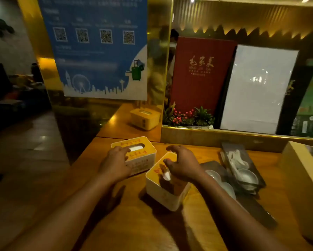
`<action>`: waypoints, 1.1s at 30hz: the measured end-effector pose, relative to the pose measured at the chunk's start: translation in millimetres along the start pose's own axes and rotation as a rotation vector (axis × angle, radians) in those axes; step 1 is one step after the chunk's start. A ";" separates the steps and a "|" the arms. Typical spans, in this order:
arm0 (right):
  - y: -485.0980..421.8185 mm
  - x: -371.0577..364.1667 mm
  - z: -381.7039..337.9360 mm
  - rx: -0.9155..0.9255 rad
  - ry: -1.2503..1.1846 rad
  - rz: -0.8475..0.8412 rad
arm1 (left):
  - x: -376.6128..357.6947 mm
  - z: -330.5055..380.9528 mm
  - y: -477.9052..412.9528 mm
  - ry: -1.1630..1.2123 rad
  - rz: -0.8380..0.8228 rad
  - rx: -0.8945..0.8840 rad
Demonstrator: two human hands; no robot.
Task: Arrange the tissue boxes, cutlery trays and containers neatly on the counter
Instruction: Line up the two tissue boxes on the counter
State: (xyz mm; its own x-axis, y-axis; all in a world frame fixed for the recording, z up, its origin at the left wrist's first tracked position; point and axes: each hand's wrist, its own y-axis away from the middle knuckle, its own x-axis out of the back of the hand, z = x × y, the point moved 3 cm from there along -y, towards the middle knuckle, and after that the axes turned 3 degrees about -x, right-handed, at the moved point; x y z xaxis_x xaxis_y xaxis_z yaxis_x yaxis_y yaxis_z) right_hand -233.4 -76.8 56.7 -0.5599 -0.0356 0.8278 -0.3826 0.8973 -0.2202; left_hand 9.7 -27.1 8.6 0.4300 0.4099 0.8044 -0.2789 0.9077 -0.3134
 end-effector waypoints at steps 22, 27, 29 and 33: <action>-47.2 -99.0 -40.6 0.009 0.306 0.016 | 2.8 -66.9 -28.2 0.134 -0.097 -0.041; -43.5 -103.3 -36.4 0.008 0.310 0.066 | -2.3 -71.0 -28.8 0.136 -0.040 -0.086; -43.8 -105.1 -36.1 0.025 0.262 0.072 | -1.9 -74.1 -28.9 0.130 -0.037 -0.084; -42.5 -108.7 -42.2 0.046 0.207 0.074 | 2.2 -77.2 -28.9 0.125 -0.043 -0.062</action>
State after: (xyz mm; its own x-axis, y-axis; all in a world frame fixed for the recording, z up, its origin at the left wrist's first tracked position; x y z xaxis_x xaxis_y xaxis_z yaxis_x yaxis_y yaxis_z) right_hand -125.3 -92.5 -2.2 -0.4265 0.1253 0.8957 -0.3821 0.8727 -0.3041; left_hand 85.0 -45.5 -19.5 0.5451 0.3747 0.7500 -0.2062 0.9270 -0.3133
